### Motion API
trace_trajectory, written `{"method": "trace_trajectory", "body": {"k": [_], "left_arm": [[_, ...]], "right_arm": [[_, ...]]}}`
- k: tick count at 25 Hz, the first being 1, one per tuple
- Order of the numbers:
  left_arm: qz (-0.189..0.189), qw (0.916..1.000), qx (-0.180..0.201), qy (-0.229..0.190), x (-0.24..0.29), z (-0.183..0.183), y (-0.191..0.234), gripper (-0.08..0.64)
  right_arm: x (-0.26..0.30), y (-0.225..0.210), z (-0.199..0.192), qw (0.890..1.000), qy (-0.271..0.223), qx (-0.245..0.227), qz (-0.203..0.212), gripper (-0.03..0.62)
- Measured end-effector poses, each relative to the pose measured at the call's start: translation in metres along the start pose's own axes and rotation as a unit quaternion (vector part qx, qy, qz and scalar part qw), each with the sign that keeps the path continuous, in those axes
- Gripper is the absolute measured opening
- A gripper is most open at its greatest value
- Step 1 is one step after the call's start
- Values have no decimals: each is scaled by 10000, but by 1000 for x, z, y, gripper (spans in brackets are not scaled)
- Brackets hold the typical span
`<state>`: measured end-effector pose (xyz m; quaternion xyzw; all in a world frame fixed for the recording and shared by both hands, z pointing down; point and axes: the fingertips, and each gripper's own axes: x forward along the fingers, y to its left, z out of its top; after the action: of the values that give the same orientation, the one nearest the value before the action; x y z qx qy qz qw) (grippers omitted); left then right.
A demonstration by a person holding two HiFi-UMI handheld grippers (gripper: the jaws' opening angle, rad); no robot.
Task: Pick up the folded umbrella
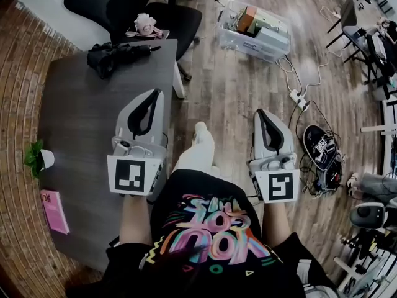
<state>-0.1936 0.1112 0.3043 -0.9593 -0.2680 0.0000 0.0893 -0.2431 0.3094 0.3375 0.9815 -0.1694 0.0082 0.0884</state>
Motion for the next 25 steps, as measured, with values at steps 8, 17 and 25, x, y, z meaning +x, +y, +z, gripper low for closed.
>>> {"method": "trace_trajectory", "body": {"k": [8,17,25], "left_arm": [[-18,9997,-255,30,78,-13,35,2],[199,9986,-465,-138,175,-14,101,2],[758,9956,-543,-22,204,-23,153,2]], "right_arm": [[83,-26,-7,9997,103,-135,171,-1],[204,-58,4,9983,160,-223,507,-1],[276,-57,14,9943,111,-429,966,0]]}}
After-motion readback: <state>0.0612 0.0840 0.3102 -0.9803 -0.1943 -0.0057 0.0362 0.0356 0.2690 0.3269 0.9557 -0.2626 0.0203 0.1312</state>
